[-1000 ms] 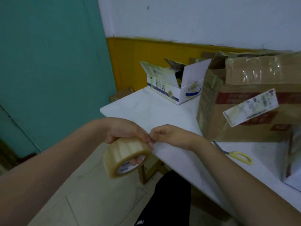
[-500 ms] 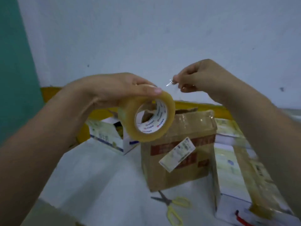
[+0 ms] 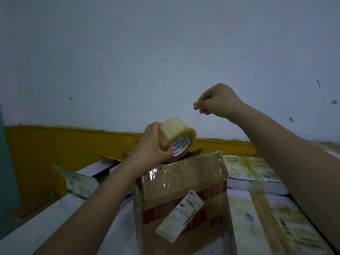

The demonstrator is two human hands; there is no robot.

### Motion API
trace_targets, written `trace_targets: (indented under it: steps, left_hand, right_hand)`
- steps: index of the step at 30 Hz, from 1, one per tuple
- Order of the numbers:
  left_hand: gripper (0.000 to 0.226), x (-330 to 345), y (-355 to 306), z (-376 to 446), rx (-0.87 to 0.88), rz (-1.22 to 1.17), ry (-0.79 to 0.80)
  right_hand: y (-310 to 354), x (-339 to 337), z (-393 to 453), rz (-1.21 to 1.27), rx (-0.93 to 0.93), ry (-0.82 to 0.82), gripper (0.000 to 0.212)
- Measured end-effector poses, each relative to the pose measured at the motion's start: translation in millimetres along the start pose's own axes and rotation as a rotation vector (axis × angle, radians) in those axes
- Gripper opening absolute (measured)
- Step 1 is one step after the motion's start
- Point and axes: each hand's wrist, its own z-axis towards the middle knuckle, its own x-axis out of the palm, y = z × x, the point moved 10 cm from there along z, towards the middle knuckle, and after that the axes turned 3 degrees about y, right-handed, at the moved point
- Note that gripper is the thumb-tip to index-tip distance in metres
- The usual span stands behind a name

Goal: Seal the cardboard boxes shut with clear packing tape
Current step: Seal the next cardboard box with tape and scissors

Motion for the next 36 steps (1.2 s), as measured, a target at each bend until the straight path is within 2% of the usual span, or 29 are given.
trace_targets:
  steps: [2,5,6,8,13,16,20,24,26,31,36]
  left_hand:
    - [0.055,6,8,3,-0.044,0.004,-0.025]
    - [0.024,3,24,8,-0.254,-0.159,-0.102]
    - [0.023,8,29,7,-0.317,-0.228,-0.087]
    - [0.038,24,36,4,-0.401,-0.288,-0.018]
    - [0.052,36,33,-6,-0.315,-0.190,-0.070]
    - [0.049,43,42,-16,-0.343,-0.109,-0.043]
    - [0.049,46,48,-20,-0.371,-0.037,-0.029]
    - [0.037,41,36,-18,-0.299,-0.128,-0.126]
    - [0.035,45,35,-19,-0.290,-0.202,-0.126]
    - [0.039,70,35,-15,-0.287,-0.167,0.077]
    - [0.039,89,42,-8,-0.307,-0.143,0.170]
  right_hand:
    - [14,2,3,-0.114,-0.063,0.001,0.017]
    - [27,0,9,-0.188,-0.124,-0.043,0.017]
    - [29,-3,11,-0.197,-0.133,-0.068,0.017]
    - [32,-8,14,-0.205,-0.144,-0.109,0.018]
    - [44,-8,20,-0.233,-0.157,-0.086,0.016]
    - [47,7,18,-0.269,-0.150,-0.001,0.015]
    - [6,20,12,-0.269,-0.014,0.070,0.018]
    - [-61,24,2,-0.044,0.207,0.102,0.019]
    - [-90,37,-9,0.040,0.300,0.134,0.018]
    - [-162,73,-43,0.217,0.492,0.205,0.021]
    - [-196,94,-63,0.316,0.564,0.204,0.021]
